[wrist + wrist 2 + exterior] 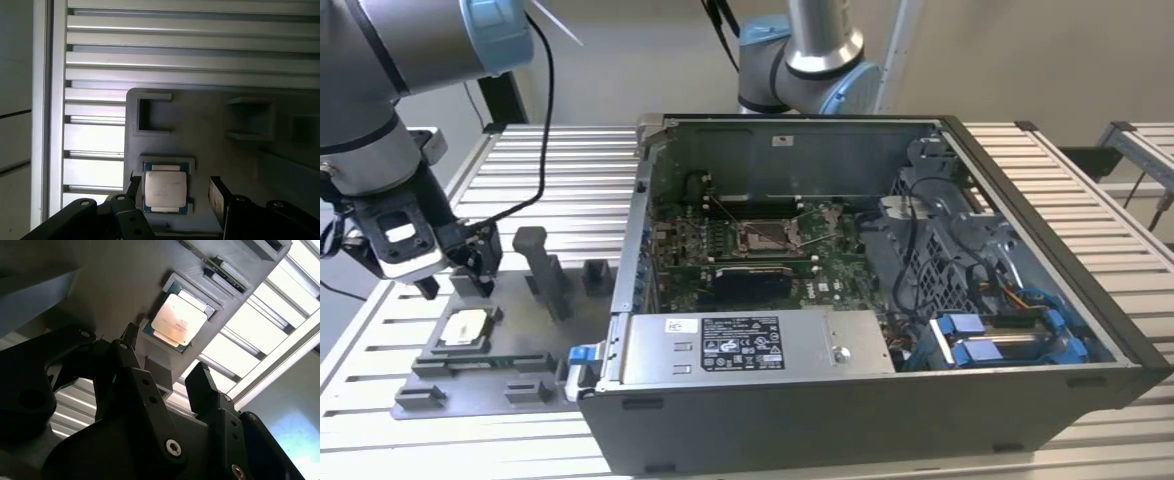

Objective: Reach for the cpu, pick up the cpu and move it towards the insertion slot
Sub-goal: 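Pick up the cpu and move it towards the insertion slot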

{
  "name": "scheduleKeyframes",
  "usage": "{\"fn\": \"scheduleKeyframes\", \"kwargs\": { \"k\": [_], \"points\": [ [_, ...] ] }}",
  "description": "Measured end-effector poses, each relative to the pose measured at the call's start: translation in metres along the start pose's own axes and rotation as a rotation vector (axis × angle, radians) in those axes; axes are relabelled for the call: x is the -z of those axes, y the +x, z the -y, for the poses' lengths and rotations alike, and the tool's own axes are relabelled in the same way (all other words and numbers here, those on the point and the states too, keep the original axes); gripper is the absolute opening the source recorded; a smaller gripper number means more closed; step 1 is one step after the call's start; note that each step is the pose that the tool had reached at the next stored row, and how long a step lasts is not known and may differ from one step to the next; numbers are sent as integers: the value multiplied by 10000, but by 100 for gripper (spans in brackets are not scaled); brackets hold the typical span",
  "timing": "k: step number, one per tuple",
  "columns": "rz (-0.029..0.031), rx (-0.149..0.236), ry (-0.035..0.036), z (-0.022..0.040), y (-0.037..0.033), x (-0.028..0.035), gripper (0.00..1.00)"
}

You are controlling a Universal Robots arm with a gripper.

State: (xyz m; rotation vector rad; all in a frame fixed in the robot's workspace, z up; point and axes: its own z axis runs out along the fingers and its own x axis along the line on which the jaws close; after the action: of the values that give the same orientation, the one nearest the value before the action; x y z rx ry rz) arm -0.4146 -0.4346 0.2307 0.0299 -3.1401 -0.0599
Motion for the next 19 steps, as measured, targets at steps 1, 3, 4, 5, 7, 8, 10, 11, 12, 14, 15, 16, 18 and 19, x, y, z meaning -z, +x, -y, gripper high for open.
{"fn": "scheduleKeyframes", "kwargs": {
  "k": [1, 3, 4, 5, 7, 8, 10, 11, 12, 14, 15, 16, 18, 19],
  "points": [
    [-1, 0, 1, 0, 1, -11, 100],
    [-1, 0, 0, 2, 3, -39, 100],
    [-1, -1, 1, 3, 4, -53, 100],
    [-2, -1, 2, 6, 6, -63, 100],
    [-1, -1, 1, 11, 10, -85, 100],
    [-1, 0, 1, 15, 11, -97, 100],
    [-1, 0, 1, 25, 14, -119, 100],
    [1, 0, -1, 32, 16, -130, 100],
    [-1, -1, 0, 39, 20, -138, 100],
    [-1, -2, 0, 48, 28, -157, 100],
    [-1, -2, 0, 54, 32, -166, 100],
    [-1, 0, 1, 62, 35, -175, 100],
    [0, 0, 1, 76, 43, -196, 100],
    [-1, 0, 1, 85, 46, -206, 100]
  ]
}}
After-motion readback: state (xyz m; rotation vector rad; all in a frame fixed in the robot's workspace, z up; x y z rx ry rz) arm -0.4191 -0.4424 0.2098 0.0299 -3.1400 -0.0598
